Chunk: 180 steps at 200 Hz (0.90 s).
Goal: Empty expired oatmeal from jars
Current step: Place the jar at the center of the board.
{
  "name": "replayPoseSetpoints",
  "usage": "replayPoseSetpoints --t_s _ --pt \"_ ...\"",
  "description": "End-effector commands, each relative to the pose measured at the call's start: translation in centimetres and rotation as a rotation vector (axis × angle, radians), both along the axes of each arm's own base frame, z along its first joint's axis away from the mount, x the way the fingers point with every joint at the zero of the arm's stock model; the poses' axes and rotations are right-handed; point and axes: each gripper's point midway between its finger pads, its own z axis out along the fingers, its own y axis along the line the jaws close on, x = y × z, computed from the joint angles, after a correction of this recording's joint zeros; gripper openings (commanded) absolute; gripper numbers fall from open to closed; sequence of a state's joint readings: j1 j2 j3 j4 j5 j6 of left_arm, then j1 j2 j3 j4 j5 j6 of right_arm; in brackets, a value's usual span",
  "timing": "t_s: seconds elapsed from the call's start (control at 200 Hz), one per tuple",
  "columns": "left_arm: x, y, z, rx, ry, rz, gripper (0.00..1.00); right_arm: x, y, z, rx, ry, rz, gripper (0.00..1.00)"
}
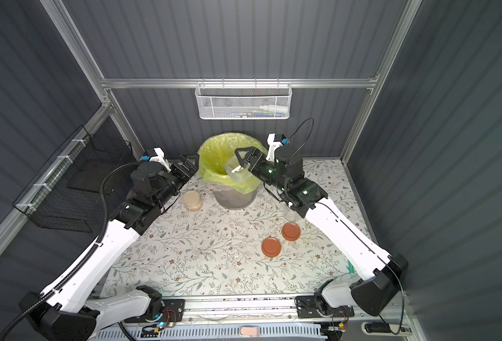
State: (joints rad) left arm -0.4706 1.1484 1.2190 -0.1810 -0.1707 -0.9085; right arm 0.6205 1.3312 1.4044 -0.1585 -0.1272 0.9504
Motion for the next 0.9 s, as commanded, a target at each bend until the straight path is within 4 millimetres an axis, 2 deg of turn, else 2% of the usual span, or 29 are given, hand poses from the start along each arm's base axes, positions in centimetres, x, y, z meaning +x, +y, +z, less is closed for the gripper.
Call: replayPoseSetpoints --t_s 0.0,0.14,0.22,0.235,0.255,0.37,0.505,0.745,0.77,0.895 --pt "-1.3 -0.3 -2.4 0.106 0.057 -0.056 1.00 -2.5 -1.1 -1.5 -0.052 0.027 0.042 0.51" --pt "-2.6 0.0 -5.8 0.178 0.134 -0.076 1.00 -5.1 -2.6 -5.1 -0.139 0.099 0.065 0.51" --pt "-3.2 0.4 -7.8 0.210 0.163 -0.077 1.00 -5.9 -3.2 -7.5 -0.185 0.129 0.073 0.52" --pt "-3.4 0.4 -8.2 0.215 0.168 -0.077 0.99 -6.5 -3.5 -7.0 -0.176 0.112 0.076 0.52" --pt "-3.5 0.6 -8.6 0.221 0.174 -0.075 0.99 -6.7 -3.6 -7.4 -0.176 0.114 0.081 0.52" --pt "-4.2 1.6 -11.4 0.261 0.213 -0.048 1.00 -7.4 -3.8 -9.5 -0.210 0.125 0.095 0.52" --pt "-4.7 2.1 -13.7 0.300 0.250 -0.044 1.00 -7.9 -4.0 -12.3 -0.299 0.128 0.099 0.52" --pt "-5.6 4.9 -16.7 0.396 0.288 0.050 1.00 -6.9 -3.8 -16.1 -0.513 0.065 0.085 0.53" --pt "-5.8 5.3 -17.0 0.405 0.289 0.068 1.00 -6.4 -3.7 -17.4 -0.543 0.084 0.081 0.53" --pt "-6.4 7.3 -18.1 0.431 0.283 0.154 1.00 -5.5 -3.3 -18.7 -0.568 0.019 0.045 0.53"
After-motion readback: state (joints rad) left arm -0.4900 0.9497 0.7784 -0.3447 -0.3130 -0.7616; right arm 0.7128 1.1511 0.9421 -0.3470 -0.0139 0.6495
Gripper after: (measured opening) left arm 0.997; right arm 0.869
